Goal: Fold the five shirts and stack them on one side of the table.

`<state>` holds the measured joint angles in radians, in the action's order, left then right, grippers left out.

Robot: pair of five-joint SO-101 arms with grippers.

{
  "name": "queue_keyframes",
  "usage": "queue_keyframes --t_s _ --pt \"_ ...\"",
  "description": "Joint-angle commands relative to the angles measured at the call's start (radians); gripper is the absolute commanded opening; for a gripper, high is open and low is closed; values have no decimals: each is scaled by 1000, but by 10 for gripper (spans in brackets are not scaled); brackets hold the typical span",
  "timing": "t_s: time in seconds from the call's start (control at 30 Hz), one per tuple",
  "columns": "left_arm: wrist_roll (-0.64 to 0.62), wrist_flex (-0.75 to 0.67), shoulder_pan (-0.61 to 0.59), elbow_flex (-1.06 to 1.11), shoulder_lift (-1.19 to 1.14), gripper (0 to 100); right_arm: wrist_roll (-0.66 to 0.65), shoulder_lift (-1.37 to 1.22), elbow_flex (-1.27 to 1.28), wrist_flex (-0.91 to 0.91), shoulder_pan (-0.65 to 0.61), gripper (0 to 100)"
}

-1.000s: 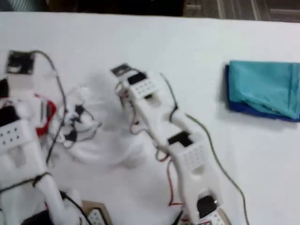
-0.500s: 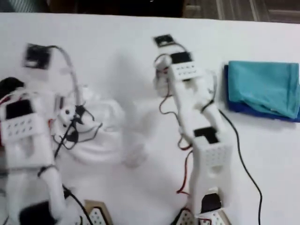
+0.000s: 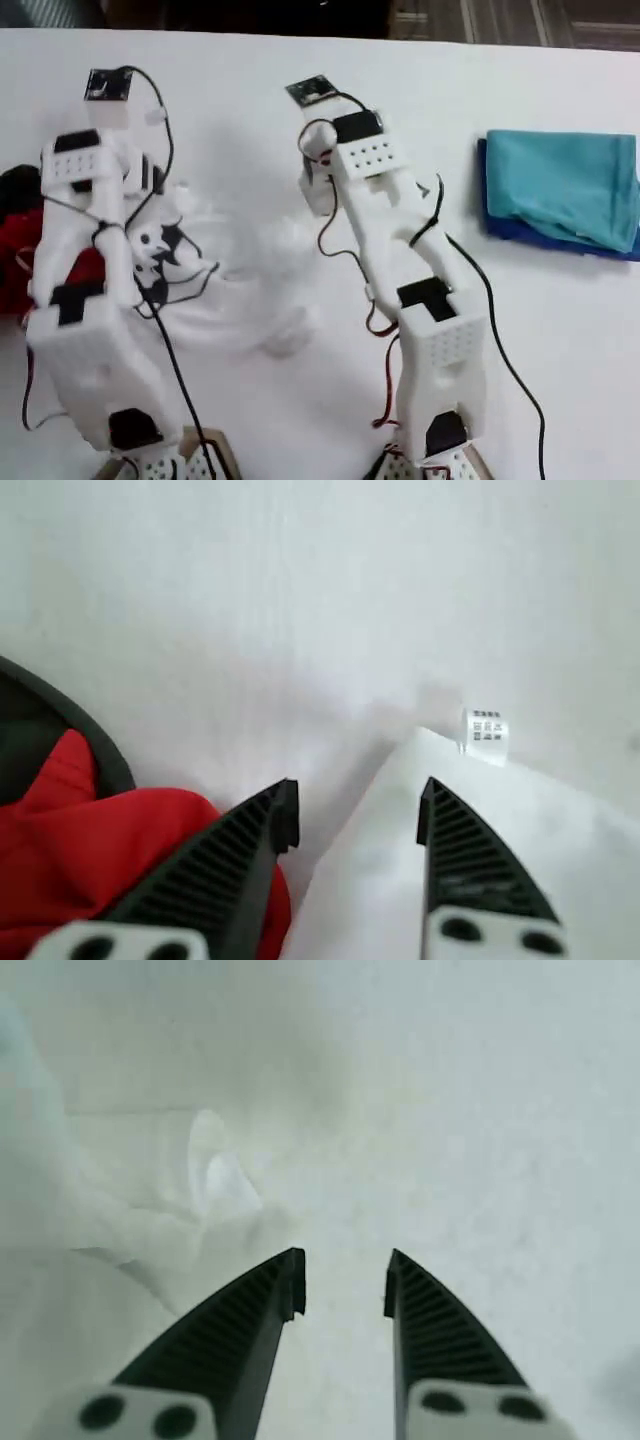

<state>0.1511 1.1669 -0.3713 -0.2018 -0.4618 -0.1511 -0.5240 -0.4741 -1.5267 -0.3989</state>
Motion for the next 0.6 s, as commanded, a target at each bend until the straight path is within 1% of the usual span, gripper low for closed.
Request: queue_keyframes --t_s 0.0,0.13,0.27,0.3,0.33,0.4,0.43,0.47,0.5,0.57 --pt "-20 201 37 -255 -121 214 -11 74 -41 -10 -7 159" --pt "-21 313 44 -417 -244 214 -11 74 -41 -10 -12 159" --pt "-15 443 40 -515 -328 207 -11 74 -41 -10 -12 159" --pt "-15 471 40 -532 -336 190 -11 74 -41 -10 -12 159" --pt "-14 496 38 -553 -339 151 -11 74 -41 -10 -12 159" --pt "-18 537 26 -604 -339 26 -11 74 -18 -5 -13 159" --pt "-20 563 18 -639 -339 18 -8 74 0 -2 -13 159" --pt "-15 592 9 -677 -339 41 -5 74 18 -1 -13 159" --pt "-15 615 -6 -716 -339 28 -3 74 43 12 -13 159" --pt "-15 621 -49 -766 -328 28 -3 68 97 41 -13 159"
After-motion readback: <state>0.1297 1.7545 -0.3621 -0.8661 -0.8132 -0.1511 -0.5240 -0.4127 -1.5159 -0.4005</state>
